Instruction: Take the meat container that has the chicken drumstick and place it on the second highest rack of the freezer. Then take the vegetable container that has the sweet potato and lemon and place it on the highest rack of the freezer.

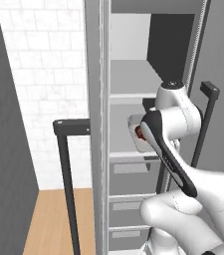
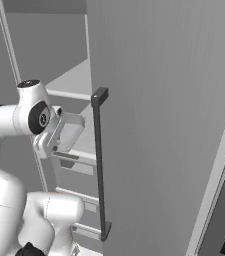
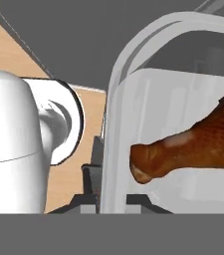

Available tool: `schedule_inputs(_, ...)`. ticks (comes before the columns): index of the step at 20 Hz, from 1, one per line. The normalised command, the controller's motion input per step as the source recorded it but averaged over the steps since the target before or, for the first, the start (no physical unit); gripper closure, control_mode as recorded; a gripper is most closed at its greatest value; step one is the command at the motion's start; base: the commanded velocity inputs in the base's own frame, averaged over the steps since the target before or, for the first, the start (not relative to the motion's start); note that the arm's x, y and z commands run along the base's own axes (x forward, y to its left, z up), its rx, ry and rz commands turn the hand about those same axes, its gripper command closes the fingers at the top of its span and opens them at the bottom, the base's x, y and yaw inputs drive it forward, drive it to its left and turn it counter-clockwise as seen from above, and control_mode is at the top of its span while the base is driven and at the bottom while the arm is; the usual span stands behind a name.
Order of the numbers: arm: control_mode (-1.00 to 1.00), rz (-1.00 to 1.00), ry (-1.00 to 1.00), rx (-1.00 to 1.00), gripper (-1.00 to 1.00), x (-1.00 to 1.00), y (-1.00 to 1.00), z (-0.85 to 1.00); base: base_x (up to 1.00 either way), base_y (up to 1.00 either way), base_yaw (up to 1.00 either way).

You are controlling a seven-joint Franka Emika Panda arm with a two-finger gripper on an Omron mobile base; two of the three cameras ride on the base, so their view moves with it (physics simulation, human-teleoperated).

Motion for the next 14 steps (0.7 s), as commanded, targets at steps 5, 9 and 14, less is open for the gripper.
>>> schedule_inputs(5,-1.00,0.07,-0.12,0.01,1.00,0.63,-0.18,-0.57,0.00,0.00,0.00)
schedule_inputs(9,-1.00,0.06,-0.19,0.00,1.00,0.52,-0.10,-0.76,0.00,0.00,0.00)
schedule_inputs(14,-1.00,0.00,-0.11,0.00,1.00,1.00,0.00,-0.32,0.00,0.00,0.00)
